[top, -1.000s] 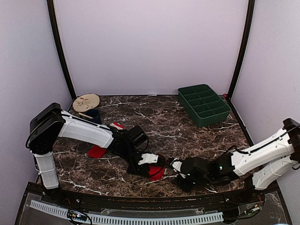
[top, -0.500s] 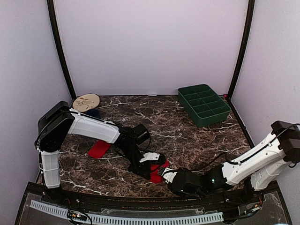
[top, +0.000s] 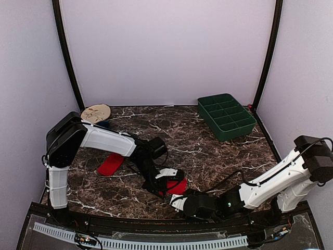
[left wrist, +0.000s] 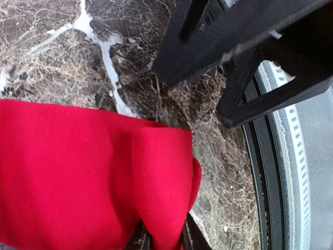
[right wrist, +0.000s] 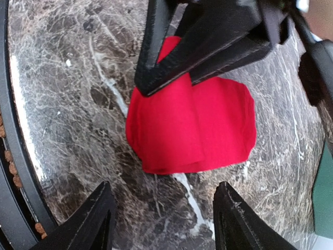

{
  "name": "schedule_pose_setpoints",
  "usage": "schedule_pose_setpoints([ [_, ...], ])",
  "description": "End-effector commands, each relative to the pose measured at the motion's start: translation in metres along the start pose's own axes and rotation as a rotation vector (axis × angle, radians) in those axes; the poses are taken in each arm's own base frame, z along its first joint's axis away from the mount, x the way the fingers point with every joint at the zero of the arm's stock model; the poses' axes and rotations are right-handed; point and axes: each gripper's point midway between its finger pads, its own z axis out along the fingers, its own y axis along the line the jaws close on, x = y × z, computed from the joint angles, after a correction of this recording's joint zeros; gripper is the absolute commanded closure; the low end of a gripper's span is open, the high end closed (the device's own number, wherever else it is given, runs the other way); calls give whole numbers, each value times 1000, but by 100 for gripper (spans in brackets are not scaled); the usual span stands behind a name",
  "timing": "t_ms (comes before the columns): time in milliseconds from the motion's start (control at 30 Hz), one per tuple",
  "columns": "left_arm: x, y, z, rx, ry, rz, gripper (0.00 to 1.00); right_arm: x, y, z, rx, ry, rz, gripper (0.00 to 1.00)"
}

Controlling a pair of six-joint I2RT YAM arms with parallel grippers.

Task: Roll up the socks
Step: Roll the sock at the center of the board.

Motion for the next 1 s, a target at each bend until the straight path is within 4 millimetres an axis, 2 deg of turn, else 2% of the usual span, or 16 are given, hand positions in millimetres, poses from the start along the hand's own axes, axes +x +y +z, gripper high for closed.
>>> schedule_pose_setpoints([
  [0, 20, -7, 4, 49, 65, -57, 80, -9, 8, 9, 4, -10, -85, 37],
  [333, 18, -11, 5, 87, 51, -53, 79, -17, 3, 27, -14, 8, -124, 37],
  [600, 15, -13, 4, 106, 47, -43, 79, -7, 2, 37, -90, 45, -116, 43],
  [767, 14, -13, 4, 105, 49, -41, 79, -3, 8, 43, -164, 66, -103, 52],
  [933, 14, -12, 3, 102, 51, -43, 79, 2, 15, 45, -220, 89, -84, 75],
  [967, 14, -11, 3, 100, 51, -45, 79, 2, 16, 44, -224, 91, -78, 77],
])
